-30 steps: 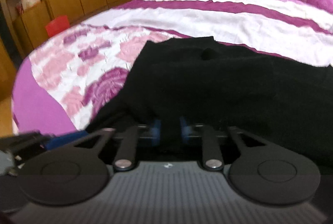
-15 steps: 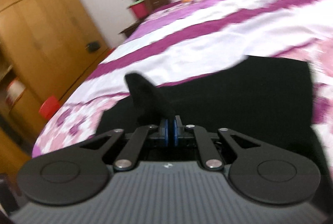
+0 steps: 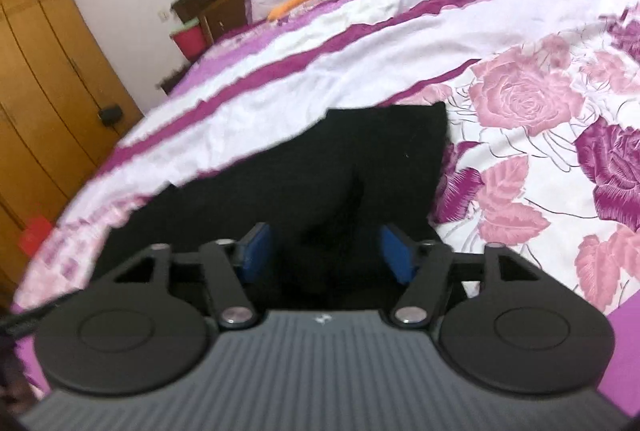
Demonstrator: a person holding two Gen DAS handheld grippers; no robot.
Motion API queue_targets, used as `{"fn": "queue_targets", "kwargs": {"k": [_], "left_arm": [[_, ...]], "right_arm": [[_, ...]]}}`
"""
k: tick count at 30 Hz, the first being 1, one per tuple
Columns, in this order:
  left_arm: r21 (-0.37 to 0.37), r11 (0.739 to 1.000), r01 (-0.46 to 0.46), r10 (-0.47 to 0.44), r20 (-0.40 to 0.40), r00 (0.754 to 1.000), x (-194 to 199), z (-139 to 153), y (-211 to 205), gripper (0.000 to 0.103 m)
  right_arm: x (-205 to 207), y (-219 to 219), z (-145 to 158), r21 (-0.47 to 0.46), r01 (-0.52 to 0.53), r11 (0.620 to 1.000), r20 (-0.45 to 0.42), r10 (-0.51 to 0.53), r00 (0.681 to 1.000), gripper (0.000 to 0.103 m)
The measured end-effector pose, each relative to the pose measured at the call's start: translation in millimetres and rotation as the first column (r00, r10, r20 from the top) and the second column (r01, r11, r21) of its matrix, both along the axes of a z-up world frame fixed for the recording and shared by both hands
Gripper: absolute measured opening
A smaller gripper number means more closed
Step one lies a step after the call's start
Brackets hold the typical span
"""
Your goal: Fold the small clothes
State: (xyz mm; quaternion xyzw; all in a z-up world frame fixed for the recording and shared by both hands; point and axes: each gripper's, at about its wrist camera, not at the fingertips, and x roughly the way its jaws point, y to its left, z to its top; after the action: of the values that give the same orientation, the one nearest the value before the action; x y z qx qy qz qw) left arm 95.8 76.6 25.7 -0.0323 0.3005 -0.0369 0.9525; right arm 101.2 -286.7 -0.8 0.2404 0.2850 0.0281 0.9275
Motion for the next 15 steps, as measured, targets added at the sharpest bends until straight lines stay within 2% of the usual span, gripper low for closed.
{"fn": "queue_targets", "kwargs": {"k": [2, 3, 8, 11, 15], "left_arm": [[-0.005, 1.0, 0.006, -0.006, 0.005, 1.0, 7, 2, -5, 0.054], [-0.007, 1.0, 0.008, -0.008, 0.006, 1.0, 11, 3, -7, 0.054], [-0.032, 0.999, 0.022, -0.021, 0.015, 1.0, 28, 3, -17, 0.054], [-0.048, 0.998, 0.03, -0.029, 0.022, 0.999, 35, 0, -19, 0.054], [-0.072, 0.997, 0.041, -0.039, 0.039, 0.998, 41, -5, -26, 0.054]], "right_arm": [[6, -8, 2, 0.051, -0.01, 0.999, 0.012, 0.01, 1.0, 0.066], [12, -8, 3, 0.046, -0.017, 0.999, 0.017, 0.016, 1.0, 0.066], [50, 4, -13, -0.086, -0.006, 0.996, -0.04, 0.002, 0.999, 0.065], [61, 13, -26, -0.102, -0.013, 0.995, -0.051, 0.008, 0.999, 0.065], [58, 27, -23, -0.099, -0.068, 0.993, -0.011, 0.067, 0.998, 0.064]]}}
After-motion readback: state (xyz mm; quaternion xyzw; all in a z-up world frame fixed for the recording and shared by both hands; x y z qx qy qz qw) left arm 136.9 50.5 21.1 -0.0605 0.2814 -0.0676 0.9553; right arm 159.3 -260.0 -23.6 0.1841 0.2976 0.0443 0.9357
